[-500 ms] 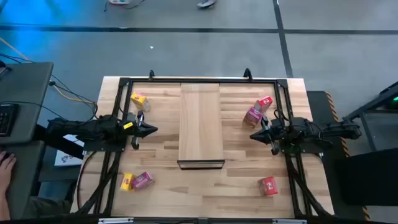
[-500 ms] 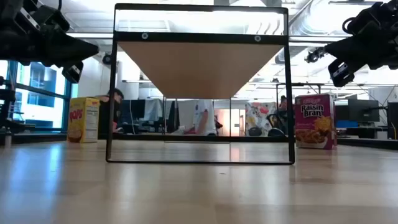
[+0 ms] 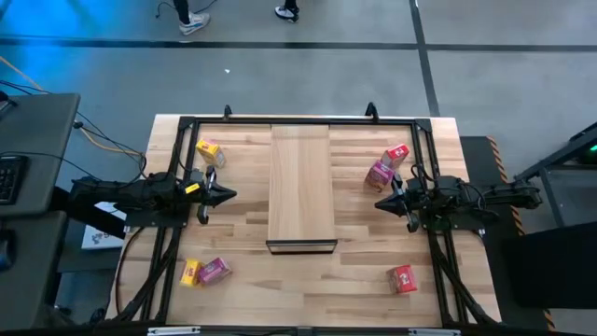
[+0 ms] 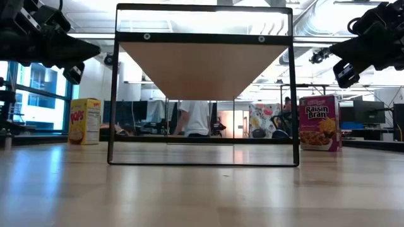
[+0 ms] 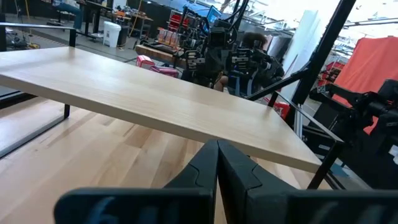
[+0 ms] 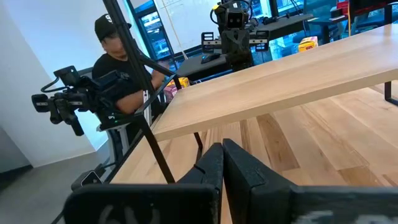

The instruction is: Stack cereal on shelf

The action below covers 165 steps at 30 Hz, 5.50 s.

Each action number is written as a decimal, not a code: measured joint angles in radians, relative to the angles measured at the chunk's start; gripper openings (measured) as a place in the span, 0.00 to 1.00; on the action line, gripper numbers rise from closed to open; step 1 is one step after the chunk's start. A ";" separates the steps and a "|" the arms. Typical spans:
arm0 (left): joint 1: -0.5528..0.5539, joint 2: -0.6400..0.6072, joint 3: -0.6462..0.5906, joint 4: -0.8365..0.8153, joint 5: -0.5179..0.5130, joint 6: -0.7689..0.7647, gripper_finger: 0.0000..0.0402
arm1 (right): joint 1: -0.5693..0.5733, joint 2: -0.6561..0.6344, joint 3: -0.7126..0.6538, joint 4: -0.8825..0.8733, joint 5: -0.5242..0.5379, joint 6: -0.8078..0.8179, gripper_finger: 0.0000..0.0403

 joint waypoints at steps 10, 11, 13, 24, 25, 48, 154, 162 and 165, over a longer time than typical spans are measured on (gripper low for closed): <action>0.000 0.000 0.000 0.000 0.000 0.000 0.00 | 0.000 0.000 0.000 0.000 0.000 0.000 0.00; 0.000 0.000 0.000 0.000 0.000 0.000 0.00 | 0.000 0.000 0.000 0.000 0.000 0.000 0.00; 0.000 0.000 0.000 0.000 0.000 0.000 0.00 | 0.000 0.000 0.000 0.000 0.000 0.000 0.00; 0.000 0.000 0.000 0.000 0.000 0.000 0.00 | 0.000 0.000 0.000 0.000 0.000 0.000 0.00; 0.000 0.000 0.000 0.000 0.000 0.000 0.00 | 0.000 0.000 0.000 0.000 0.000 0.000 0.00; 0.000 0.000 0.000 0.000 0.000 0.000 0.00 | 0.000 0.000 0.000 0.000 0.000 0.000 0.00; 0.010 0.195 0.362 -0.161 -0.352 0.139 0.34 | 0.000 0.000 0.000 0.000 0.000 0.000 0.00; 0.202 0.593 0.726 -0.602 -0.510 0.083 0.56 | 0.000 0.000 0.000 0.000 0.000 0.000 0.00; 0.325 0.755 0.835 -0.762 -0.509 -0.012 0.58 | 0.000 0.000 0.000 0.000 0.000 0.000 0.00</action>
